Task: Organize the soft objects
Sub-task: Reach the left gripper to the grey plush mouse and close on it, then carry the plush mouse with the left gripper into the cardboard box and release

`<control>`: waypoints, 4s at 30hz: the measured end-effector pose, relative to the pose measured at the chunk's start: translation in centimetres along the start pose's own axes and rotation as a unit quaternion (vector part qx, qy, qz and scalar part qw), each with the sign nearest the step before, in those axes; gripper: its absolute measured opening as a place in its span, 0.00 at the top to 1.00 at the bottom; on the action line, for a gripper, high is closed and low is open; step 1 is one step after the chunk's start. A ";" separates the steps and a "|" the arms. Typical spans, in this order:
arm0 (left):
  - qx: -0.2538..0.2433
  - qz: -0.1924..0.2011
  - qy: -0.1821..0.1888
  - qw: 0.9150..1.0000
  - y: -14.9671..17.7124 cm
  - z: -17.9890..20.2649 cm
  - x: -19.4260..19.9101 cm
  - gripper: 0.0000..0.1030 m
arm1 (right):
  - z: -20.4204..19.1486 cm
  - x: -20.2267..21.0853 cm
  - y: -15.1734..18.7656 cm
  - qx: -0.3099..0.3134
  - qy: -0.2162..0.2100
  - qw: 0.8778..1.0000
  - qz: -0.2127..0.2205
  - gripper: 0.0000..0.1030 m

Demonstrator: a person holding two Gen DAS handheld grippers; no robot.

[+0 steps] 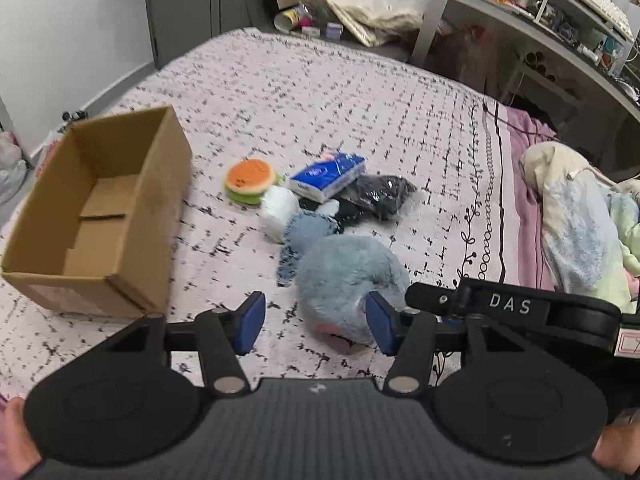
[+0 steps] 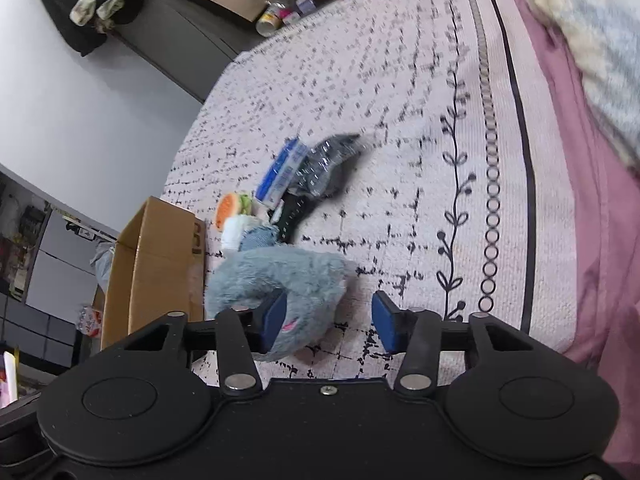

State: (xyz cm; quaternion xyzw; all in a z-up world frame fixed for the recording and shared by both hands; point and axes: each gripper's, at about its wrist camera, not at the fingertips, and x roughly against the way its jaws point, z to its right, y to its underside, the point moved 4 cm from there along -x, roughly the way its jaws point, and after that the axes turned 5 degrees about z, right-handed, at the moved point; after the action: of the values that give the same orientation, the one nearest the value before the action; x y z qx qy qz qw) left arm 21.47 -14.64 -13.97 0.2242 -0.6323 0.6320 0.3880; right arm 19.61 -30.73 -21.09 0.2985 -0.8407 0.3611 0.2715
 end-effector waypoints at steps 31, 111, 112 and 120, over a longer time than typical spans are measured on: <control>0.088 -0.010 0.069 0.994 0.1 -4.9 -5.0 0.81 | -3.3 -5.3 -0.7 0.015 -0.046 0.999 -0.001 0.62; 0.296 0.101 0.040 0.949 -6.7 -27.7 -4.3 0.82 | -26.7 -15.1 0.0 0.140 -0.074 0.987 -0.021 0.73; 0.293 0.101 0.036 0.950 -6.7 -27.7 -4.2 0.81 | -26.6 -14.8 -0.1 0.140 -0.075 0.987 -0.021 0.71; 0.236 0.108 0.013 0.966 -7.5 -25.1 -2.1 0.59 | -24.0 -9.8 -1.7 0.147 -0.062 0.987 0.008 0.35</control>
State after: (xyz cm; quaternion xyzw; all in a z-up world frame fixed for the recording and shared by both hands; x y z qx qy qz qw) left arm 33.74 8.58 -13.42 0.2317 -0.4805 0.8045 0.2613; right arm 33.14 -10.21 -12.71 0.3501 -0.7961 0.4640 0.1685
